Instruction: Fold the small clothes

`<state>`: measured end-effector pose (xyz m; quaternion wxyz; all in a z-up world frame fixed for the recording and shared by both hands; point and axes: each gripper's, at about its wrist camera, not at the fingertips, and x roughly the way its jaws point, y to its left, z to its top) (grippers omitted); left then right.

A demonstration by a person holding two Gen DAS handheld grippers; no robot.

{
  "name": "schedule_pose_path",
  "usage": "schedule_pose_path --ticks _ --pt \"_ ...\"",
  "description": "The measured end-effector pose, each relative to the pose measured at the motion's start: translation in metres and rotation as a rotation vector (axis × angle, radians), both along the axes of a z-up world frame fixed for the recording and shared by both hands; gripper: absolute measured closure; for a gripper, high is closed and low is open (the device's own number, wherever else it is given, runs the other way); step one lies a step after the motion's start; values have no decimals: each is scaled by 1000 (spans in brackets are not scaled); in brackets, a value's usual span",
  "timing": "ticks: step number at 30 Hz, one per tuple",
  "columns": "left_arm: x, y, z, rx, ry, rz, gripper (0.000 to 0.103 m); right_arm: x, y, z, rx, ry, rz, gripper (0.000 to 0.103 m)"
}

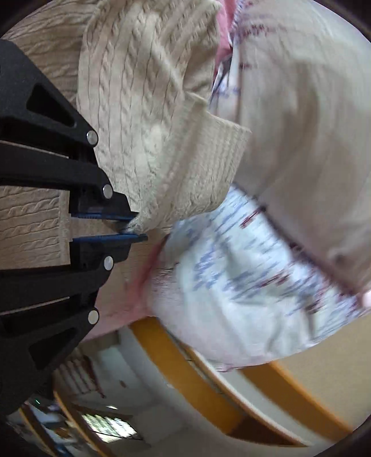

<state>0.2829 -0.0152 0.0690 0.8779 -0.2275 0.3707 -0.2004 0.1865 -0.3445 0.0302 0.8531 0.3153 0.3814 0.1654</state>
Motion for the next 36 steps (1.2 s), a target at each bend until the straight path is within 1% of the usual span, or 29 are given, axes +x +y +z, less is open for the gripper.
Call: schedule_pose_path --ticks 1,2,3,4,5,6,7,9,11,12,13,14,15,16,17,18,20,21,23,26,27,28,29,31,32,33,35,36 --pt "3 -23 -7 75 11 -56 88 1 -2 -1 -1 8 -7 23" --pt "4 -43 -16 133 25 -117 83 2 -5 -2 -3 17 -14 23" --pt "4 -58 -25 173 39 -168 79 4 -8 -2 -2 25 -21 23" --pt "3 -70 -33 200 61 -220 78 7 -10 -1 2 31 -23 23" --pt "0 -77 -39 207 81 -256 73 10 -11 1 2 33 -23 23" --pt "-4 -78 -42 204 94 -283 66 14 -11 5 -4 33 -18 23" --pt "-9 -76 -42 203 91 -291 64 19 -9 10 -13 34 -11 24" --pt "-21 -58 -34 212 56 -273 55 31 -3 17 -21 42 18 26" --pt "-31 -27 -24 227 18 -210 50 48 5 22 -26 56 51 34" --pt "-35 -7 -20 242 6 -162 48 57 9 22 -35 65 61 36" --pt "-36 11 -15 262 0 -111 46 66 13 21 -49 74 64 41" --pt "-34 33 -11 285 -1 -49 42 77 17 18 -63 90 64 44" --pt "-35 55 -10 307 1 12 41 86 20 13 -68 111 62 46" --pt "-34 78 -10 335 16 79 41 95 22 6 -62 137 60 48" --pt "-31 98 -11 356 41 143 41 103 24 -2 -50 165 62 53" --pt "-29 117 -13 366 65 192 41 111 26 -9 -44 187 62 55" --pt "-28 149 -20 375 103 260 41 119 31 -21 -52 212 60 56" --pt "-27 160 -24 380 120 279 41 121 34 -25 -61 218 56 58" --pt "-26 178 -34 357 166 291 41 122 39 -31 -49 219 65 66" --pt "-22 191 -52 268 236 271 42 119 48 -34 -52 207 85 71" --pt "-23 191 -54 265 227 277 45 120 50 -33 -63 204 83 72" --pt "-25 190 -53 280 208 278 49 120 52 -33 -74 199 81 82" --pt "-22 186 -54 277 210 263 58 122 55 -34 -80 194 86 93" --pt "-22 189 -56 250 209 280 68 121 56 -27 -97 159 73 94" --pt "-22 190 -57 241 208 277 77 118 57 -18 -103 120 62 94" --pt "-23 191 -56 238 206 279 81 112 56 -6 -108 70 47 94" --pt "-25 195 -56 218 202 278 85 98 54 13 -113 -1 20 95" --pt "-27 197 -56 214 199 277 87 91 53 16 -126 -17 7 95"
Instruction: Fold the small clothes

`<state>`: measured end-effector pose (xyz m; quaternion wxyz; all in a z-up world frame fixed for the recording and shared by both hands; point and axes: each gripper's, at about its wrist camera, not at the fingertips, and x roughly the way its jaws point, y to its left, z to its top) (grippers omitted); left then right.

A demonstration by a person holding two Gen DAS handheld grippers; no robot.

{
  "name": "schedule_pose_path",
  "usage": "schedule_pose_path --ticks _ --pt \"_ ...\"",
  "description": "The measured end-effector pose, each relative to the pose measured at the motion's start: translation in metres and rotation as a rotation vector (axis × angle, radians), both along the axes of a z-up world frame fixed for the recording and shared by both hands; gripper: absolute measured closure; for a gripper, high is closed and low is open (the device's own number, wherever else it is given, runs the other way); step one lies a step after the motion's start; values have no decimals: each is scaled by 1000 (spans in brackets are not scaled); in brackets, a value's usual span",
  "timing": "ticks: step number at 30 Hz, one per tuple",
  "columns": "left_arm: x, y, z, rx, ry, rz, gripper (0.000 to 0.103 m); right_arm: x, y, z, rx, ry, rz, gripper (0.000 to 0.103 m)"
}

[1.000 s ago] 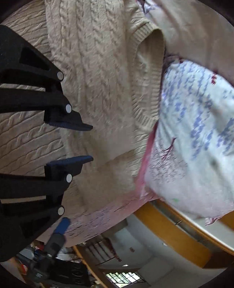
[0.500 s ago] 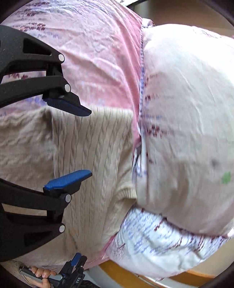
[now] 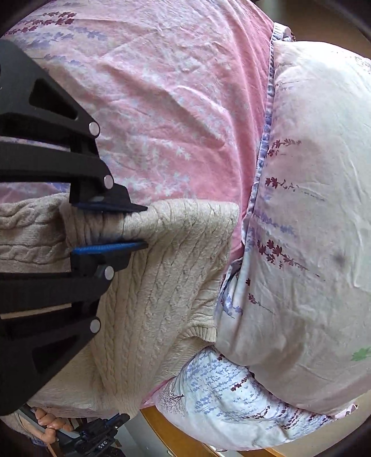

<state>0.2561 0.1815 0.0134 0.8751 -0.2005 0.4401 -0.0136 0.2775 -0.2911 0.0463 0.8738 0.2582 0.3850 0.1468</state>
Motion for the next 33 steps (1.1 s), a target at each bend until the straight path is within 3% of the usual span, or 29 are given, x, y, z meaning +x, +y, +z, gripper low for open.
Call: schedule_pose_path --ticks 3,5,7,9,11,16,19,21,23,24,28,33 --pt "1 -1 -1 4 -3 -3 87 -6 5 -20 -83 81 -3 95" --pt "1 0 -1 0 -4 -1 87 -6 3 -34 -85 123 -9 95" --pt "0 1 -1 -5 -4 1 86 -5 -2 -32 -53 109 -20 95" --pt "-1 2 -3 -5 0 4 80 -3 -1 -29 -80 101 -24 95" --pt "-1 2 -3 2 -5 1 79 0 4 -41 -117 166 -24 95" --pt "-4 -1 -2 25 -16 -2 79 -16 7 -36 -125 142 -37 95" --pt "-11 -1 0 -7 -20 -15 73 -15 3 -35 -108 161 -25 93" --pt "-24 0 5 -21 -39 -33 64 -23 -7 -25 -78 153 -25 85" --pt "-43 2 12 -28 -66 -60 58 -37 -20 -14 -63 112 -19 63" --pt "-54 4 15 -44 -79 -75 56 -46 -28 -8 -61 91 -15 59" --pt "-103 12 18 -149 -99 -137 54 -87 -69 0 -54 74 -14 58" --pt "-159 8 10 -188 -84 -169 55 -134 -115 -12 -6 126 -49 58"
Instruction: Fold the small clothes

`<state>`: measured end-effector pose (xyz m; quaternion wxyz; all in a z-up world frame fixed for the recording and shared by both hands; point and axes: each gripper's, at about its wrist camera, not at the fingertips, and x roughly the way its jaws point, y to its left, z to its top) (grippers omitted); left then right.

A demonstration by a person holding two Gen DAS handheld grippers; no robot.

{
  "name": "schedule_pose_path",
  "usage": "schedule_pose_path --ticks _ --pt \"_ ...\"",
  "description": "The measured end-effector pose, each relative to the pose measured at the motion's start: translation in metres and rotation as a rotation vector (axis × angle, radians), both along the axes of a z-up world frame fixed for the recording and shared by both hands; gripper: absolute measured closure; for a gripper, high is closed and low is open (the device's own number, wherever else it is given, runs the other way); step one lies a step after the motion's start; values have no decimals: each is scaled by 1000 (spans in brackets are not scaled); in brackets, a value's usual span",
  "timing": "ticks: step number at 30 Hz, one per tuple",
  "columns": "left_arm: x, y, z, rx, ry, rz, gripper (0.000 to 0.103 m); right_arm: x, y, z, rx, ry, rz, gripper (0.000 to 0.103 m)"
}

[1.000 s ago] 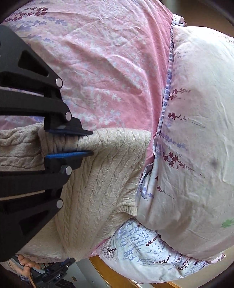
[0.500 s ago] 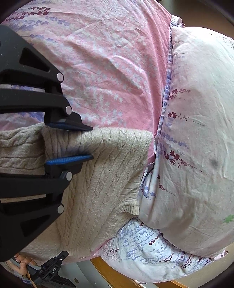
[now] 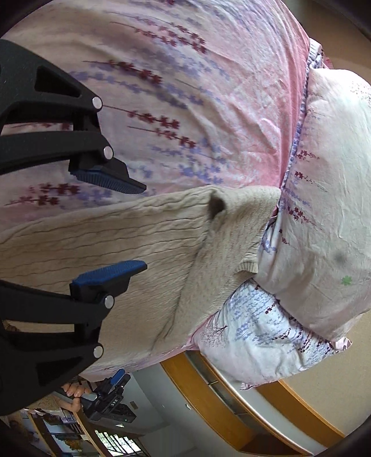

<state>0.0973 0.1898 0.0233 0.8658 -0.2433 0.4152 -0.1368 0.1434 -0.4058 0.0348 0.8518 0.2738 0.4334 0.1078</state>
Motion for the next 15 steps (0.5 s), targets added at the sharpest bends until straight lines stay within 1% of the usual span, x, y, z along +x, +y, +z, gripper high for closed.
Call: schedule_pose_path --ticks 4,7,9,15 --pt "-29 -4 -8 -42 17 -1 55 -28 -11 -11 36 31 -7 58" --pt "-42 -9 -12 -33 22 -5 56 -43 -12 -17 36 45 -3 58" --pt "-48 -12 -15 -31 26 -8 56 -52 -13 -20 48 48 -1 58" --pt "-64 -13 -21 -64 25 -3 56 -63 -10 -25 67 60 21 58"
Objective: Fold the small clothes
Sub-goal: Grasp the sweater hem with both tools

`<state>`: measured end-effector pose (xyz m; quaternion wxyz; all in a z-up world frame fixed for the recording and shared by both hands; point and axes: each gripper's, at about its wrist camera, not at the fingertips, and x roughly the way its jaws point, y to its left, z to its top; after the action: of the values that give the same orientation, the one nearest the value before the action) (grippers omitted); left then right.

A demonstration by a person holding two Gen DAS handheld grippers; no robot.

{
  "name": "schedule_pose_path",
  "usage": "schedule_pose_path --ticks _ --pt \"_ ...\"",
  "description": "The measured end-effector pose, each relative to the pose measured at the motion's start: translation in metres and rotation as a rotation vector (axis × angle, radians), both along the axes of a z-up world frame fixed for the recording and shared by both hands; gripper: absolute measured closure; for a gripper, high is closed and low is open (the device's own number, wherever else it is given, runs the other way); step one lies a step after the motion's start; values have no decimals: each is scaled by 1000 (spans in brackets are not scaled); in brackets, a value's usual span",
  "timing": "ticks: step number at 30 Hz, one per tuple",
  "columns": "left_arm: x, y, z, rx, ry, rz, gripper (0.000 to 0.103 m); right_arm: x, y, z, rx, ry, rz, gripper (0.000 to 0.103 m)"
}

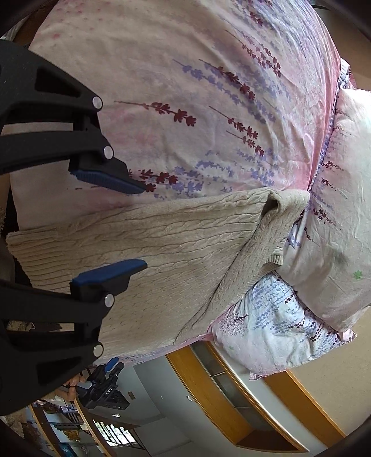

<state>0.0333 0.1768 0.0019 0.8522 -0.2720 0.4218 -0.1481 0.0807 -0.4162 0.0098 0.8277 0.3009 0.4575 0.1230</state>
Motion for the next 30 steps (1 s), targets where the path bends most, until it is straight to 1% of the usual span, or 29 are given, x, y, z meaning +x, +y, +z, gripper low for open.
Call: schedule_pose_path --ticks 4,8,11,14,16,17,19,21,24,26,27,30 --pt "-10 -4 -1 -15 -2 -15 56 -7 4 -3 23 0 16 58" --pt "-21 -7 -4 -59 1 -26 56 -13 7 -6 68 -2 41 58" --pt "-30 -8 -5 -106 10 -33 56 -18 9 -9 127 3 70 58" --pt "-39 -11 -5 -131 17 -43 60 -25 11 -13 189 7 97 59" --pt "-44 -14 -8 -176 34 -58 61 -29 12 -16 226 9 118 60" --pt "-46 -15 -10 -198 43 -64 64 -32 14 -17 239 12 129 63" --pt "-49 -16 -14 -228 56 -70 68 -36 17 -19 256 10 150 64" --pt "-49 -18 -17 -240 70 -77 76 -38 20 -20 259 10 170 67" --pt "-48 -22 -21 -251 99 -91 88 -42 25 -20 249 10 196 76" --pt "-46 -24 -22 -236 108 -98 92 -43 29 -19 226 6 211 92" --pt "-46 -26 -21 -226 106 -99 95 -44 30 -17 205 -8 208 93" --pt "-44 -28 -12 -192 67 -96 96 -45 31 -5 162 -81 183 95"
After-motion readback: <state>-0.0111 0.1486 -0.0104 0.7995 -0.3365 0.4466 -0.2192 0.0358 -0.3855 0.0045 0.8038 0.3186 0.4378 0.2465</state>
